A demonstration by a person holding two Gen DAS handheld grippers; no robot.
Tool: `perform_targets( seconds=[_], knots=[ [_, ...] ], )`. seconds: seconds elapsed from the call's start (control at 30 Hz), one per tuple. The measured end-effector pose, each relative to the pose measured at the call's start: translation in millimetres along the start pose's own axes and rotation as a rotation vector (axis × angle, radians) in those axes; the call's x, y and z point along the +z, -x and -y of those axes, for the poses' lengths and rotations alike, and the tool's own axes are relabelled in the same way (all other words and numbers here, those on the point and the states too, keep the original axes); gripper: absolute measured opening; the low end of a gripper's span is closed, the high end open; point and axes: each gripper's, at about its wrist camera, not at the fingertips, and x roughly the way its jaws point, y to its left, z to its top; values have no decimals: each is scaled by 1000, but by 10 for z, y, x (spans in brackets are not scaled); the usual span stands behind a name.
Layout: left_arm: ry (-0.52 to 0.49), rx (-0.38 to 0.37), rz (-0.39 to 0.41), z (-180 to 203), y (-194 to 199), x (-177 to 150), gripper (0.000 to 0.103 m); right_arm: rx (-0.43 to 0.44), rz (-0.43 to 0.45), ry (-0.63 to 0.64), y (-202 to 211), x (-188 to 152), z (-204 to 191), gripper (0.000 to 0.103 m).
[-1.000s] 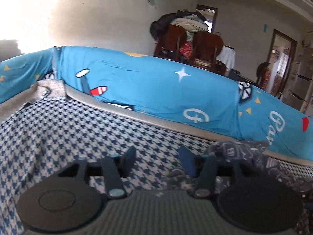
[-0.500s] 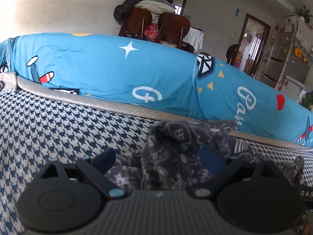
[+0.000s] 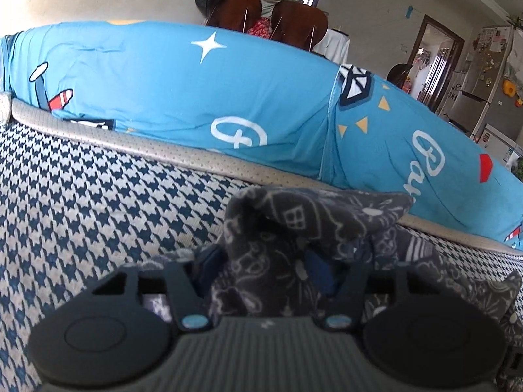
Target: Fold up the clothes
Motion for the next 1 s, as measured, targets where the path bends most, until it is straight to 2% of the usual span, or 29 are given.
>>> perform_targets(
  seconds=[0.03,0.1,0.2,0.33,0.43,0.5,0.63,0.73,0.83,1.0],
  knots=[
    [2,11,0,-4,-13,-7,31,0,0,0,-3,1,0,99],
    [-2,41,13,-10,2,-9,21,0,-1,-2,-9,3,2,99],
    [-40,88,63,-5,113,13,16,1,0,-9,-16,0,5,99],
    [-65,155,137,-48,354,87,16,5,1,-20,-21,-1,15,99],
    [-65,234,192,-163,593,153,16,9,2,-26,-18,4,20,99],
    [-66,294,227,-289,767,192,16,12,3,-30,-17,9,24,99],
    [-6,389,264,-668,1092,224,16,17,5,-35,-16,16,33,99],
    [39,466,269,-970,1315,195,16,21,7,-39,-9,12,38,99],
    [82,523,240,-1249,1446,147,18,24,7,-41,-8,10,46,99],
    [211,560,188,-1613,1530,24,33,38,20,-48,28,45,82,99]
  ],
)
